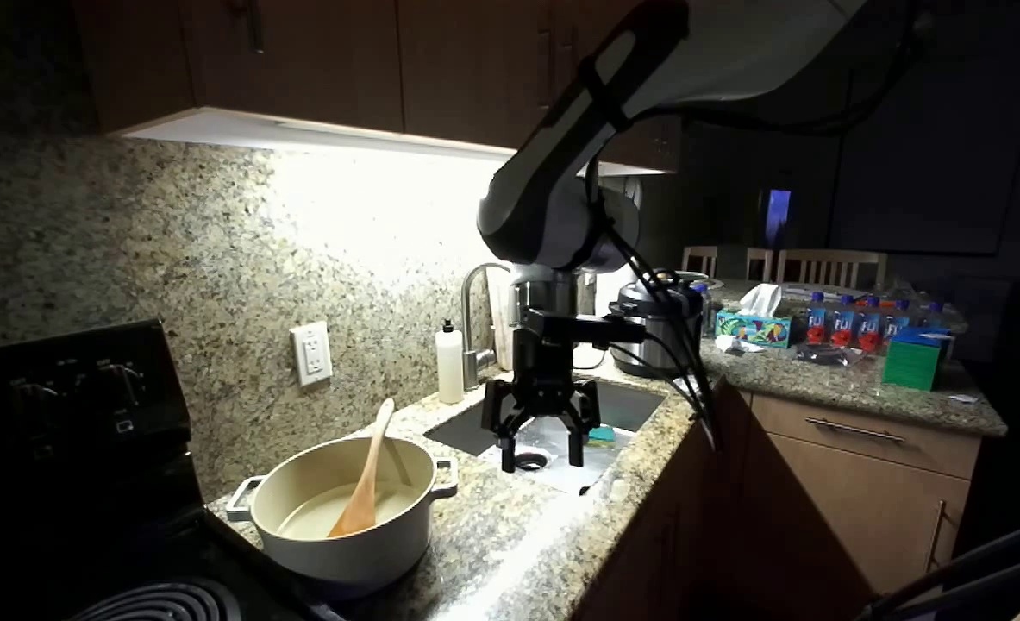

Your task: Hold the wooden spoon and stir in the pot on the countertop.

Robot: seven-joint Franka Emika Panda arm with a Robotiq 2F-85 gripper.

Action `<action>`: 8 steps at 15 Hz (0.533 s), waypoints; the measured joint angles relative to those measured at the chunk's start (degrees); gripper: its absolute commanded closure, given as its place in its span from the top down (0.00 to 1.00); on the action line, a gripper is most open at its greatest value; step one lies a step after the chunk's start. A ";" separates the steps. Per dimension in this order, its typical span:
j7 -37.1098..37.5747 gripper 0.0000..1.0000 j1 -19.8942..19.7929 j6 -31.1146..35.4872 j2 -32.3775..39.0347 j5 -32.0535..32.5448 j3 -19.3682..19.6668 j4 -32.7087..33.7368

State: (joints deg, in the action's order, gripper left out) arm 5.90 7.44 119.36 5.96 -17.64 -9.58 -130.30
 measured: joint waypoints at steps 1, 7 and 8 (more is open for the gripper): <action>0.51 1.00 0.90 0.89 -2.67 2.23 -0.12 -2.84; 3.50 1.00 3.64 2.74 -16.03 16.78 -2.58 -13.29; 3.50 1.00 3.74 3.56 -17.47 17.43 -2.89 -14.01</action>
State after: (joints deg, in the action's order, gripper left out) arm 9.40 11.18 122.92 -11.51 -0.21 -12.47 -144.31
